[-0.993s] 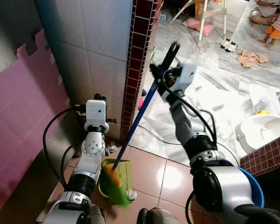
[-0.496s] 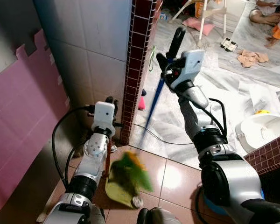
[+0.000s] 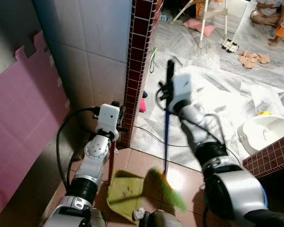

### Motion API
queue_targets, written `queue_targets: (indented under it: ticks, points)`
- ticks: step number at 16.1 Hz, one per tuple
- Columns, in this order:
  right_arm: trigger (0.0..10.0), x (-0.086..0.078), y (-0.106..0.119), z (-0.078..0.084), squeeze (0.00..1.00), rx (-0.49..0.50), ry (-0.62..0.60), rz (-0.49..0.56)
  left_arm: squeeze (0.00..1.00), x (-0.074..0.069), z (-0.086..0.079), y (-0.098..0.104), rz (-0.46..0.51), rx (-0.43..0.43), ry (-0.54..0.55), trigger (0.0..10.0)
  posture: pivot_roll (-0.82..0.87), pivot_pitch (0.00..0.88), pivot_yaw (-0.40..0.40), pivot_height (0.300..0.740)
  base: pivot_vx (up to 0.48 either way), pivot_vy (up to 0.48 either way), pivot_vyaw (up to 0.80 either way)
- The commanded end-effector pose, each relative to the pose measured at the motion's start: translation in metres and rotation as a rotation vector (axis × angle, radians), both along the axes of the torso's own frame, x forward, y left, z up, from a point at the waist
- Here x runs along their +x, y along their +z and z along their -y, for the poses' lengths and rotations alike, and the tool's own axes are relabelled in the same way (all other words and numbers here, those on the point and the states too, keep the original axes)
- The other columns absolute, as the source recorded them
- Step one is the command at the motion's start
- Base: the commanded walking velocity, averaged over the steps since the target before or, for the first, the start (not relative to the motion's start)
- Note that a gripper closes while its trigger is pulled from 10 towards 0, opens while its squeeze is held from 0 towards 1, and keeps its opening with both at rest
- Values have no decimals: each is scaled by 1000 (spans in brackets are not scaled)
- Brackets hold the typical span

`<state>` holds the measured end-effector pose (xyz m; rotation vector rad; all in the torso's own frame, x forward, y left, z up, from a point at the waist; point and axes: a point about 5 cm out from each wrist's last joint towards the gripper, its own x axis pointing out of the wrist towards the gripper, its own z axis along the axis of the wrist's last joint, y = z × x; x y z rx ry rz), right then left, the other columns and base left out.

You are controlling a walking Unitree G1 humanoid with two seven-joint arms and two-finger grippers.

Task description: Sweep floor

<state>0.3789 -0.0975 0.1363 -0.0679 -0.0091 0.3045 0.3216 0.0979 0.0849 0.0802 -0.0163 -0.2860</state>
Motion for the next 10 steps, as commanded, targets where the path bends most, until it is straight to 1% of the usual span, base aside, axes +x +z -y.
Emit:
queue_targets:
  ticks: [1,3,5,6,7,9,10]
  points:
    - [10000,1,0,4,0,25,-33,-17,0,-1,5,-10,-93,-49,11,10000,57,58,-104,740,0,0,0]
    - [10000,1,-4,4,0,63,-56,-52,0,0,4,-19,-193,-85,85,10000,57,58,-104,740,0,0,0]
    - [10000,2,-6,7,0,92,-84,-79,0,1,1,-23,-246,-149,150,10000,58,63,-103,740,0,0,0]
    - [10000,2,-7,8,0,107,-101,-91,0,3,-2,-22,-253,-180,199,10000,58,63,-103,740,0,0,0]
    - [10000,2,-7,8,0,112,-106,-94,0,4,-3,-22,-255,-188,216,10000,58,63,-103,740,0,0,0]
    - [10000,2,-8,8,0,127,-125,-105,0,8,-13,-17,-263,-313,332,10000,56,71,-102,740,0,0,0]
    - [10000,2,-8,9,0,136,-134,-109,0,9,-16,-17,-270,-344,362,10000,56,71,-102,740,0,0,0]
